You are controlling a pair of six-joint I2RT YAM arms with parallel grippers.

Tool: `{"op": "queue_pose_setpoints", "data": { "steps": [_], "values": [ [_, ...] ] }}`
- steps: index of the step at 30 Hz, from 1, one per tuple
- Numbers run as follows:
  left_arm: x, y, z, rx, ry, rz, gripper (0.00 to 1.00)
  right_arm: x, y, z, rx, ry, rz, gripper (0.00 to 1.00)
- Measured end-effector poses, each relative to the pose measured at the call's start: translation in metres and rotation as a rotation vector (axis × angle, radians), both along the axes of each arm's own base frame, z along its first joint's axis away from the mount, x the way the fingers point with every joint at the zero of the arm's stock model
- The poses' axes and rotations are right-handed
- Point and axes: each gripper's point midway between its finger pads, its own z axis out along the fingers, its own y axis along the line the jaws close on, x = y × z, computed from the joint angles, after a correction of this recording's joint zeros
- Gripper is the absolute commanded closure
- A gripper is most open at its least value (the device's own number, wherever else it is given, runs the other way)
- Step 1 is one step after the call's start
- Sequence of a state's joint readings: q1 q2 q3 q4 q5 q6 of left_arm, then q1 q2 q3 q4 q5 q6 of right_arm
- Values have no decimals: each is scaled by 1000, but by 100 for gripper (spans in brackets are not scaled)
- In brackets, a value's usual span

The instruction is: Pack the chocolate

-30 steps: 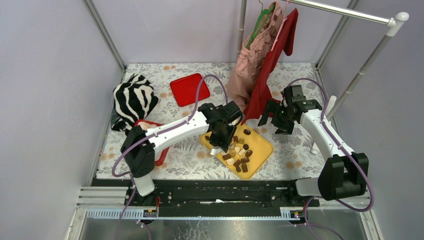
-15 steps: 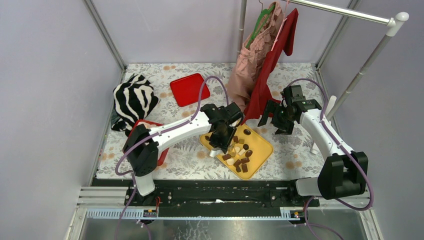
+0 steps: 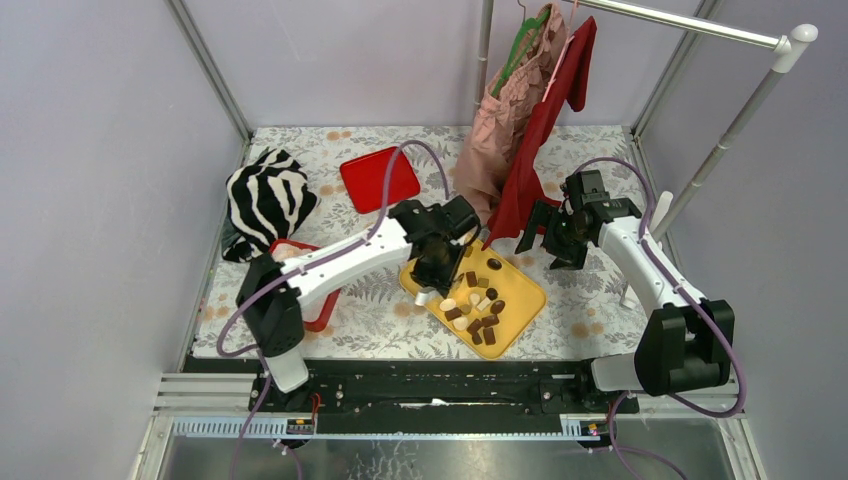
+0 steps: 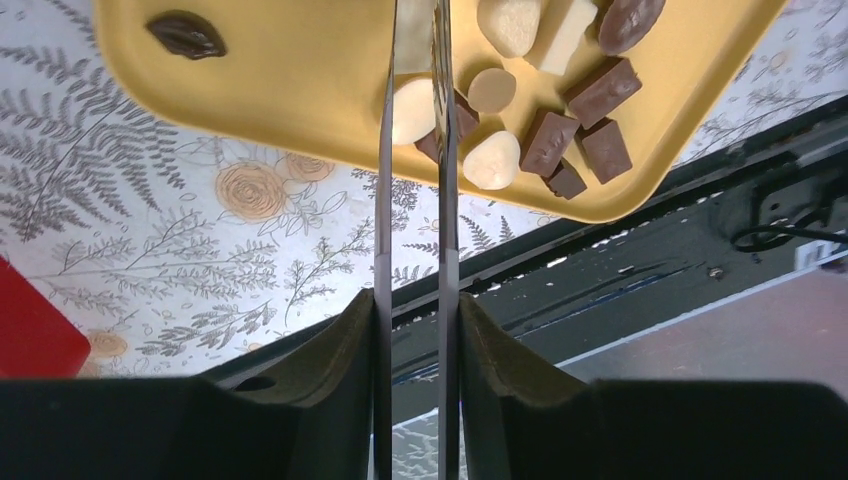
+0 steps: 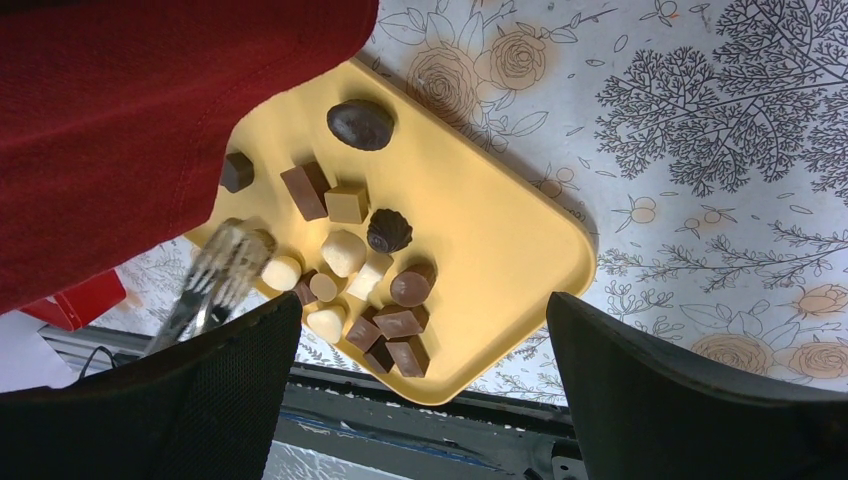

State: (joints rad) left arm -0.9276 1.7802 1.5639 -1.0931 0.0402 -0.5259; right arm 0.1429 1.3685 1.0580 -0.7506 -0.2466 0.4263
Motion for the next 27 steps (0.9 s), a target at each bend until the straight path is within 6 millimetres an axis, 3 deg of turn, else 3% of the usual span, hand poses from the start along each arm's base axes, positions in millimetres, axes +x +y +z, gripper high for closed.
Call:
{"op": "queue_pose_setpoints", "data": {
  "steps": [3,6,12,19,22,27],
  "values": [
    [6,11,18,-32,-29,60,100,0,0,-2,-1,7,0,0],
    [16,37,38,-72,-73,205,100,0,0,-2,-1,8,0,0],
    [-2,116,61,-100,-128,640,100,2,1,-2,6,1,2,0],
    [-28,212,59,-15,-137,1096,100,4,2,-5,10,-2,4,0],
    [-33,237,54,34,-126,1202,100,4,2,-5,10,-1,5,0],
    [-30,256,42,123,-82,1254,100,4,2,-5,10,-1,5,0]
  ]
}}
